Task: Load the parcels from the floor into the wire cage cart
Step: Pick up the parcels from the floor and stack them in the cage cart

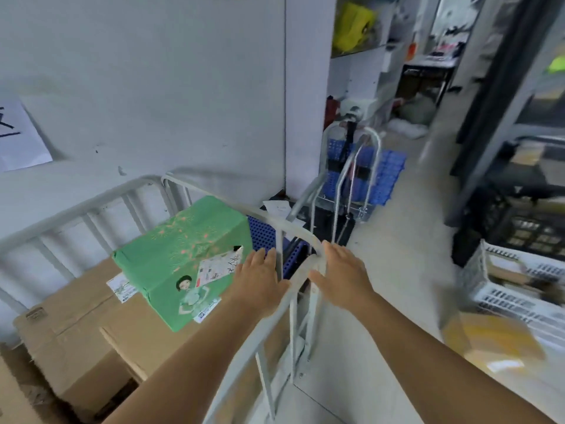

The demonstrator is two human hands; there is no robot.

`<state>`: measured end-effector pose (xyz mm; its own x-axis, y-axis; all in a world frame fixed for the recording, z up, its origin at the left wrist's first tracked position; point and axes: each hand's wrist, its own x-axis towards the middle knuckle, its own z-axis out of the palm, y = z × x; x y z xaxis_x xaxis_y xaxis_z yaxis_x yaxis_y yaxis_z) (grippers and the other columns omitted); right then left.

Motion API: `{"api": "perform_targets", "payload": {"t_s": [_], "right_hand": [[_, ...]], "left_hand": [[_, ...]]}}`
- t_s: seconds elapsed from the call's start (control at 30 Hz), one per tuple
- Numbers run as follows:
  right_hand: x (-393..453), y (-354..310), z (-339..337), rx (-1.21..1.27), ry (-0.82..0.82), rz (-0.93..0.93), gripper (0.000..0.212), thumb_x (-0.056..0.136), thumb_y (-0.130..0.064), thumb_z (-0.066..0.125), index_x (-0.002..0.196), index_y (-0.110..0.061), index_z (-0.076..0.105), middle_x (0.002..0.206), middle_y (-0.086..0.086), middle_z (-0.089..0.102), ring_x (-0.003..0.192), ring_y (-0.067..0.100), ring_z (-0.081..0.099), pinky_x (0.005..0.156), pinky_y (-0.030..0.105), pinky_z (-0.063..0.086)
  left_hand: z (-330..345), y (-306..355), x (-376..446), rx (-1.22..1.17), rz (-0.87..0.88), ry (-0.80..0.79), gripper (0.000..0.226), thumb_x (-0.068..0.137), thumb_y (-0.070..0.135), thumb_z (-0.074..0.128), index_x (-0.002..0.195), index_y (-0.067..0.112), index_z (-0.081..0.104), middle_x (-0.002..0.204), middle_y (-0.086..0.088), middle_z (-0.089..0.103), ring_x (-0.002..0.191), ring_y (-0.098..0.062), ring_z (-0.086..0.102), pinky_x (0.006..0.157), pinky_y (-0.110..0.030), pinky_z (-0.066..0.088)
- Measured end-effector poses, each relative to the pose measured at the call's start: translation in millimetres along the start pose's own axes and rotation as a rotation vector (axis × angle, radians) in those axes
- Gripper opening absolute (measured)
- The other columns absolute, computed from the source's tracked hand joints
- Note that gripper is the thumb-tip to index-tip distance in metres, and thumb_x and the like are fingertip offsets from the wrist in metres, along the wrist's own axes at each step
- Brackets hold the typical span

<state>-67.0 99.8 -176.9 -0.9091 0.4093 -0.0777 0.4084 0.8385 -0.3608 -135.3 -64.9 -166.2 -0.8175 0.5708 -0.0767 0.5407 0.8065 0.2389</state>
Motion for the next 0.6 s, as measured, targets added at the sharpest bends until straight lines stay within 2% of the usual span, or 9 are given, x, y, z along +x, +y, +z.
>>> {"api": "perform_targets", "payload": {"t_s": [0.07, 0.17, 0.3, 0.37, 0.5, 0.6], "right_hand": [[-26, 30, -8, -0.002, 0.022, 0.081, 0.075, 0.097, -0.049, 0.044, 0.156, -0.016, 0.013, 0.162, 0.004, 0.017, 0.148, 0.022, 0.016, 0.119, 0.041, 0.017], [-66, 79, -16, 0.008, 0.053, 0.193, 0.075, 0.098, -0.05, 0.042, 0.156, -0.014, 0.011, 0.162, 0.004, 0.016, 0.148, 0.022, 0.013, 0.119, 0.039, 0.014], [-113, 148, -22, 0.047, 0.06, 0.368, 0.078, 0.098, -0.054, 0.038, 0.156, -0.015, 0.005, 0.163, 0.004, 0.008, 0.15, 0.021, 0.005, 0.121, 0.04, 0.009], [-138, 183, -27, 0.055, 0.075, 0.443, 0.077, 0.098, -0.054, 0.038, 0.156, -0.014, 0.006, 0.163, 0.005, 0.01, 0.15, 0.022, 0.007, 0.121, 0.04, 0.01], [-184, 255, -37, 0.046, 0.133, 0.559, 0.071, 0.097, -0.052, 0.042, 0.151, -0.011, 0.019, 0.155, 0.006, 0.028, 0.143, 0.024, 0.024, 0.115, 0.036, 0.022], [-215, 311, -46, 0.048, 0.12, 0.643, 0.072, 0.098, -0.052, 0.04, 0.153, -0.013, 0.016, 0.157, 0.005, 0.025, 0.144, 0.022, 0.022, 0.115, 0.036, 0.021]], "left_hand": [[10, 29, 0, 0.026, 0.095, -0.057, 0.073, 0.096, 0.047, 0.042, 0.154, 0.017, 0.009, 0.16, -0.005, 0.012, 0.148, -0.025, 0.009, 0.119, -0.043, 0.014], [27, 75, -1, 0.045, 0.248, -0.058, 0.072, 0.094, 0.048, 0.046, 0.152, 0.019, 0.015, 0.157, -0.004, 0.022, 0.144, -0.024, 0.019, 0.116, -0.042, 0.022], [52, 145, -5, 0.092, 0.399, -0.135, 0.072, 0.096, 0.047, 0.042, 0.153, 0.016, 0.012, 0.158, -0.004, 0.019, 0.146, -0.022, 0.015, 0.117, -0.039, 0.019], [69, 182, -5, 0.107, 0.466, -0.174, 0.074, 0.097, 0.049, 0.041, 0.154, 0.017, 0.008, 0.16, -0.005, 0.014, 0.147, -0.023, 0.012, 0.119, -0.041, 0.017], [103, 262, -8, 0.165, 0.574, -0.241, 0.074, 0.098, 0.05, 0.038, 0.154, 0.017, 0.003, 0.161, -0.004, 0.01, 0.148, -0.021, 0.008, 0.119, -0.039, 0.012], [128, 322, -11, 0.228, 0.64, -0.271, 0.072, 0.099, 0.049, 0.035, 0.154, 0.016, 0.002, 0.161, -0.005, 0.01, 0.148, -0.021, 0.008, 0.119, -0.037, 0.015]]}}
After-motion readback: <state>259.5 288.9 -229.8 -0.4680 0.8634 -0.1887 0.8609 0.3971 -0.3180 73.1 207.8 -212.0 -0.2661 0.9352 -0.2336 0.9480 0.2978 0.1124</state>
